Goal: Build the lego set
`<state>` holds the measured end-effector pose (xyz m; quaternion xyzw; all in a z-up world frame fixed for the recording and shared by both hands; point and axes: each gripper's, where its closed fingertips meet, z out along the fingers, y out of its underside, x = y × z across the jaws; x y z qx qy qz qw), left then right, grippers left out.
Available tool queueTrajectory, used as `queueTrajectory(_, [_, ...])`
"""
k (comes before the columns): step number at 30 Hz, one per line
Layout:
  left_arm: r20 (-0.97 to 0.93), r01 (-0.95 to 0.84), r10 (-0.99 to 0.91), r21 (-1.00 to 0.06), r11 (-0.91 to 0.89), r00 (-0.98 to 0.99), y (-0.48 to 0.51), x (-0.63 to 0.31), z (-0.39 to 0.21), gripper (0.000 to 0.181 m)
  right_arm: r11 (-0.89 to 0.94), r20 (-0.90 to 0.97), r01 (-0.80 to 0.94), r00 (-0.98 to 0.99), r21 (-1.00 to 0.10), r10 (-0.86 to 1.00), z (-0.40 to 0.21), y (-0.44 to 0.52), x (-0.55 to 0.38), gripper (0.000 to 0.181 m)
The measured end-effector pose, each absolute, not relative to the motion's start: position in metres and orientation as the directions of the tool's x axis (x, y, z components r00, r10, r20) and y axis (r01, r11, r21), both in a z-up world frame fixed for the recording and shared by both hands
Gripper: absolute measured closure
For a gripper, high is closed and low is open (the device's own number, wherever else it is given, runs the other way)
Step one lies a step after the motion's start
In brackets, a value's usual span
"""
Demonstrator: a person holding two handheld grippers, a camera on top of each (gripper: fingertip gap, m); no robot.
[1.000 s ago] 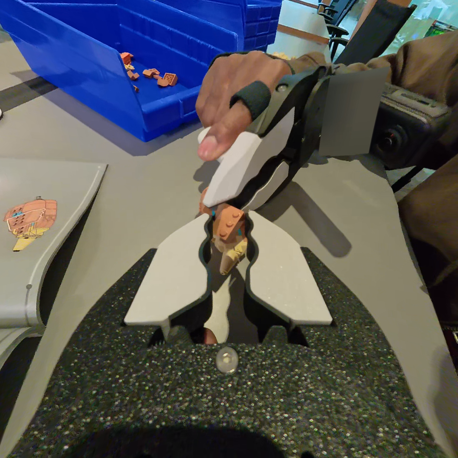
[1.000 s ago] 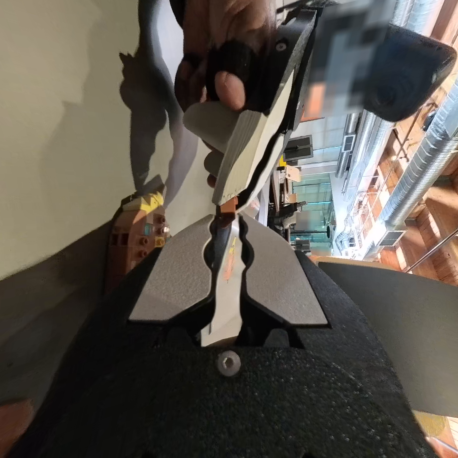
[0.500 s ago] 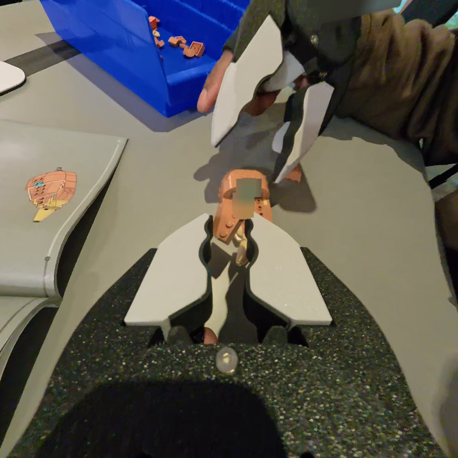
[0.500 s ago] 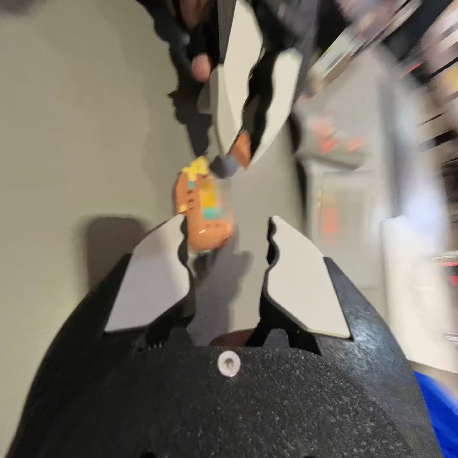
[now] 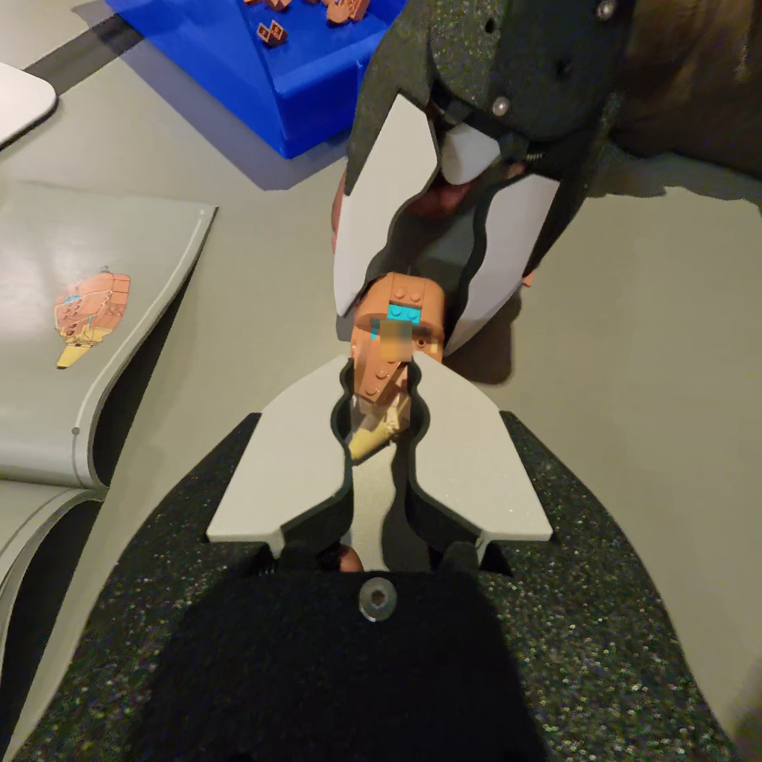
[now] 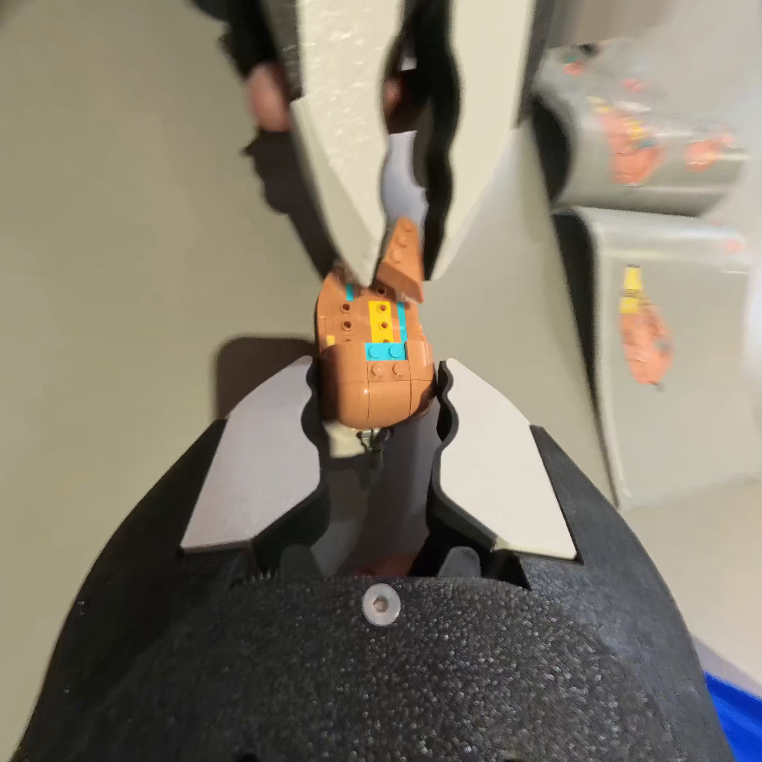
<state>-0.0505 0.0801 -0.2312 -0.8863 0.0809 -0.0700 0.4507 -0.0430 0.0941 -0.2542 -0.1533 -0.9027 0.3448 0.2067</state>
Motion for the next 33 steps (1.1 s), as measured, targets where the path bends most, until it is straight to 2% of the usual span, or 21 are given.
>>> queueTrajectory(9, [-0.022,-0.116,-0.171,-0.816,-0.566,0.985,0.084,-0.055,-0.230,0.157,0.703,0.388,0.113,-0.767,-0.702,0.511,-0.246,0.086,-0.057,0.127])
queueTrajectory(18, [-0.064,-0.129,-0.136,-0.822,-0.554,0.989,0.085,-0.063,-0.228,0.157,0.665,0.360,0.129,-0.757,-0.736,0.545,-0.246,0.085,-0.060,0.127])
queueTrajectory(33, [0.010,-0.088,-0.167,-0.816,-0.571,0.986,0.083,-0.061,-0.231,0.154,0.664,0.366,0.115,-0.760,-0.738,0.538,-0.245,0.082,-0.058,0.127])
